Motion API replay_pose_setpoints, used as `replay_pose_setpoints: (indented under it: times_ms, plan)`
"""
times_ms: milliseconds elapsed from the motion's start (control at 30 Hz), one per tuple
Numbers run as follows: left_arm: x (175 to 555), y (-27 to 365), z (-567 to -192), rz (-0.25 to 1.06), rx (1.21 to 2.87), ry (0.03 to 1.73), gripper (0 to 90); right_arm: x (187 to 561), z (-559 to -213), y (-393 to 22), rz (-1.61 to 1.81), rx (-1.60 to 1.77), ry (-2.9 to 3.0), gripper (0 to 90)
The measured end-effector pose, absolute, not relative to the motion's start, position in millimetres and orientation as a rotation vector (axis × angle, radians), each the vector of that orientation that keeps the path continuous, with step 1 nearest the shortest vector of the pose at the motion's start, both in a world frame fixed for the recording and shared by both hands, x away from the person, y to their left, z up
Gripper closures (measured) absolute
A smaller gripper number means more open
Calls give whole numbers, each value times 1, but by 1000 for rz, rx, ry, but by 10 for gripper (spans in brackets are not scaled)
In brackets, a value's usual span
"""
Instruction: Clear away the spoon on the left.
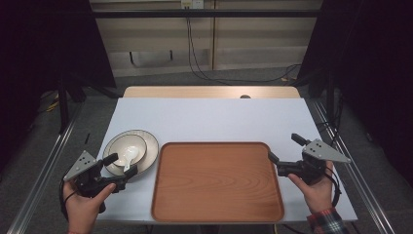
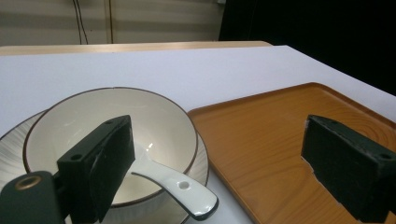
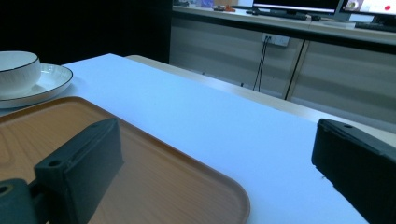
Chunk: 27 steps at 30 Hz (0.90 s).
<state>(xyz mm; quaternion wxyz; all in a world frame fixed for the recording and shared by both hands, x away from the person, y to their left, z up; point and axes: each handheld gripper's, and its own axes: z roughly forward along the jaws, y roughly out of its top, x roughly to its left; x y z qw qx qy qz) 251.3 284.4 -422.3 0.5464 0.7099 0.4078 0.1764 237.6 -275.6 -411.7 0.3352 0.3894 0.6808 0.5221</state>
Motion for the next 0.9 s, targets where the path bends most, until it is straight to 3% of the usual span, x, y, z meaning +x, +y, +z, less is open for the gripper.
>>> replay_pose_setpoints:
  times_ms: [533,900]
  plan:
    - [247,282,-427,418,1750,989,138,240,-415,-272,1361,1021,1790,23]
    - [242,285,-427,420,1800,1041,330,245,-417,-269,1362,1015,1811,29]
